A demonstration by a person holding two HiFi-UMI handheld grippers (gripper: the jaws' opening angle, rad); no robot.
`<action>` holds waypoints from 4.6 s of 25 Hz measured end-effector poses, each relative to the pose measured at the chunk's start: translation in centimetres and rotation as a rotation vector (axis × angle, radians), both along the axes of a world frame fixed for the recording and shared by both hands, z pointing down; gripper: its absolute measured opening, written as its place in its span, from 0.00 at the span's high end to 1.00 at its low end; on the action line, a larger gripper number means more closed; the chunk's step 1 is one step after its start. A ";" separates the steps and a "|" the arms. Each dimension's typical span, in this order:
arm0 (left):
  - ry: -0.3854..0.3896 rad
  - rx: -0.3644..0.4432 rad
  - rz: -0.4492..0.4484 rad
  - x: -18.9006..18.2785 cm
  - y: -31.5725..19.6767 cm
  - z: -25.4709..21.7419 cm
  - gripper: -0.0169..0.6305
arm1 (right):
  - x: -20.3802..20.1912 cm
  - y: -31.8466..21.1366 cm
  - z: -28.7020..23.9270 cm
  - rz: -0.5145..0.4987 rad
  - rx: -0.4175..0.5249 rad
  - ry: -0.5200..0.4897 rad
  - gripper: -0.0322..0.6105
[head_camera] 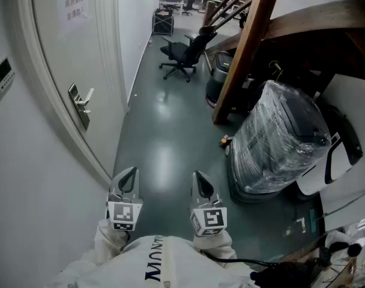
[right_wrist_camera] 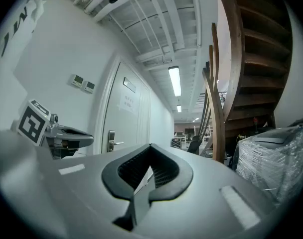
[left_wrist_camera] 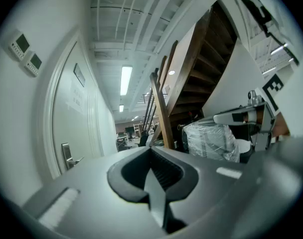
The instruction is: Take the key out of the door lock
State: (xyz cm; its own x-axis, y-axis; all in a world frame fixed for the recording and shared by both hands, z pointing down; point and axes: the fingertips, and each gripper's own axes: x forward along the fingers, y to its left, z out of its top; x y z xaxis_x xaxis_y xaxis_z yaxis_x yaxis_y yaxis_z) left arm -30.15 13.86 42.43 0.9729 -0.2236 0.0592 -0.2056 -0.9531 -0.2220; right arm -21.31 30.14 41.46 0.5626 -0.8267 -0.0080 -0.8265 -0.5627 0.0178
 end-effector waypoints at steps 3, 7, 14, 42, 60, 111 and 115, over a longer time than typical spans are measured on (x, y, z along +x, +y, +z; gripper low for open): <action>-0.004 0.000 0.002 0.1 0.1 0.2 0.97 | 0.0 0.1 0.1 -0.002 0.001 -0.006 0.96; -0.004 -0.003 0.004 0.3 0.4 0.1 0.97 | 0.1 0.5 0.3 0.003 -0.001 -0.014 0.96; -0.012 -0.007 0.015 1.3 2.2 0.6 0.97 | 0.4 2.6 -0.1 -0.034 0.083 -0.025 0.96; -0.041 0.030 0.084 10.8 4.8 2.3 0.97 | 9.1 7.0 2.9 0.061 0.084 -0.083 0.96; -0.073 0.025 0.120 25.4 -7.2 2.7 0.97 | 23.1 -5.9 3.2 0.075 0.072 -0.108 0.96; -0.166 -0.011 -0.262 53.9 -21.7 6.7 0.97 | 58.6 -23.4 8.6 -0.282 -0.036 -0.195 0.96; -0.167 -0.010 -0.382 51.0 -24.1 6.6 0.97 | 57.6 -26.9 8.3 -0.381 -0.041 -0.192 0.96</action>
